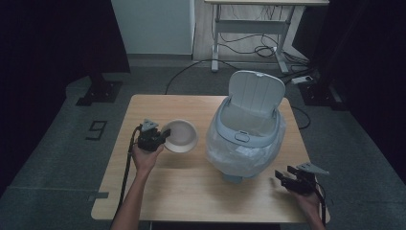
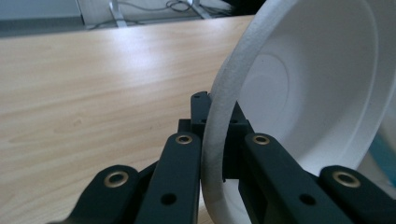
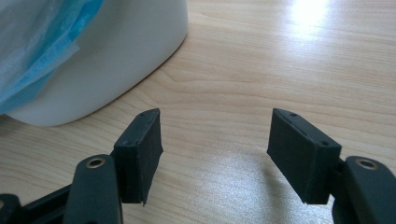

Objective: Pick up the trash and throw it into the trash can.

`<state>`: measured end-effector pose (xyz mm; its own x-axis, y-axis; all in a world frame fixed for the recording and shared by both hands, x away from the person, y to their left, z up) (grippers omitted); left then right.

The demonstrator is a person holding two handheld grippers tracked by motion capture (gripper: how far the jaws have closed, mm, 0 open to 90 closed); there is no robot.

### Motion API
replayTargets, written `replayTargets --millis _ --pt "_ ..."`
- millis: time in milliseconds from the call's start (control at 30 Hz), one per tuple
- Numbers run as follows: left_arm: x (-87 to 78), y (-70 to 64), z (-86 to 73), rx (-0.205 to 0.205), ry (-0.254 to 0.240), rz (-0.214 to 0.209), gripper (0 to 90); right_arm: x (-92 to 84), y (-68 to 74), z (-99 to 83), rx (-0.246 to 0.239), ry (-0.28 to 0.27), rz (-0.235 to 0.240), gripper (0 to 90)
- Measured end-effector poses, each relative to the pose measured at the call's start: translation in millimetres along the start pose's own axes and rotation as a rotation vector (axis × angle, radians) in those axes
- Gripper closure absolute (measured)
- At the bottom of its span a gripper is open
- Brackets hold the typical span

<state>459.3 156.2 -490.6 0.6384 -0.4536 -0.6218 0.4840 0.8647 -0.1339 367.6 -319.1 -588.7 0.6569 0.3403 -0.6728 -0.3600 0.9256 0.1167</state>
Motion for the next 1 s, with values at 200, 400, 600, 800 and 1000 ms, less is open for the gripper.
replayTargets --millis 200,400,600,800,1000 --pt "-11.0 -4.9 6.3 0.008 -0.027 -0.011 86.9 0.3 0.3 0.1 0.000 0.002 -0.002 34.7" --pt "-21.1 -9.5 13.8 0.013 -0.059 -0.024 86.9 1.8 -0.2 -0.2 0.005 0.016 -0.003 34.7" --pt "-28.6 -14.7 20.7 0.016 -0.086 -0.037 86.9 1.9 -1.6 0.2 0.019 0.013 -0.021 34.7" --pt "-38.9 -17.7 28.0 0.020 -0.111 -0.047 86.9 3.3 -0.9 0.7 0.009 0.020 -0.027 34.7" --pt "-45.8 -18.9 33.1 0.019 -0.133 -0.046 86.8 4.2 -1.0 0.9 0.012 0.027 -0.023 34.7"
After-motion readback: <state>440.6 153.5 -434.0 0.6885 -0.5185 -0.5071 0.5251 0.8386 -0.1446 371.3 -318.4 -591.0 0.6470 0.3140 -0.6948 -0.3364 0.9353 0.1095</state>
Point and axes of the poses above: each handheld gripper's, and its own axes: x roughly forward along the jaws, z roughly out of its top, y roughly to its left, the point moved 7 cm from there along x, roughly forward along the jaws, and after that the axes turned 9 degrees about y, right-handed, at the moved point
